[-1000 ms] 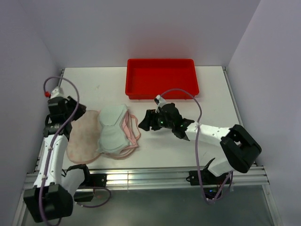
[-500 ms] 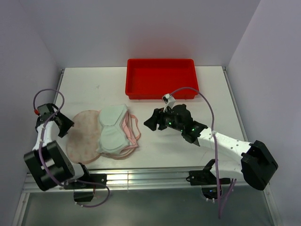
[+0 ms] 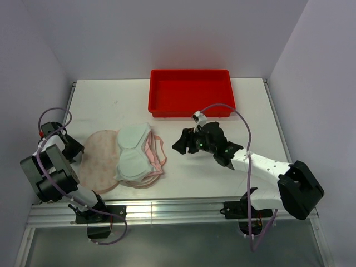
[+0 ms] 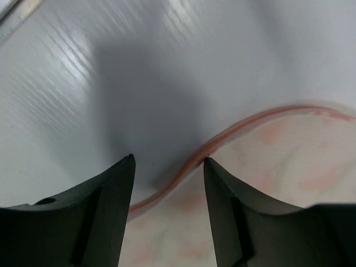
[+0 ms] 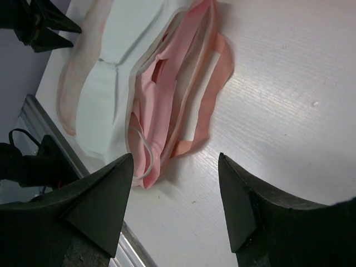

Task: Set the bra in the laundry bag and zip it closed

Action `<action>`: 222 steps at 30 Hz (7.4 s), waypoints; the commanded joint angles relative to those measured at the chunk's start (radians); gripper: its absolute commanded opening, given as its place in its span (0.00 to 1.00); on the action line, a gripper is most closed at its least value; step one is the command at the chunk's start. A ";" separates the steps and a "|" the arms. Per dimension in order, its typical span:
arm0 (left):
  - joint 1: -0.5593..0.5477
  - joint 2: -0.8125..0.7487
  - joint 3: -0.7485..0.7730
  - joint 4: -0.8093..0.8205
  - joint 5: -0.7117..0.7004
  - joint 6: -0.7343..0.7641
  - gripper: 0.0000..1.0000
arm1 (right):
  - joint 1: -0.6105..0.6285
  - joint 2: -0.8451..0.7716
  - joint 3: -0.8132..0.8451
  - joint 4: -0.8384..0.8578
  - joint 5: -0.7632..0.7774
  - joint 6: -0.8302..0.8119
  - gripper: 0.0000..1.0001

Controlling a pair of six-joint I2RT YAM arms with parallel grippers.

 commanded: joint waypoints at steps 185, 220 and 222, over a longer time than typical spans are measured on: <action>-0.971 -0.627 -0.470 0.670 -0.042 -0.303 0.73 | -0.087 0.562 0.586 -0.226 0.159 -0.385 0.00; -0.954 0.016 -0.415 1.102 0.068 -0.401 0.03 | 0.092 0.038 0.023 0.094 0.257 0.173 0.91; -0.954 0.027 -0.422 1.107 0.060 -0.420 0.03 | 0.136 0.024 -0.069 0.134 0.231 0.254 0.91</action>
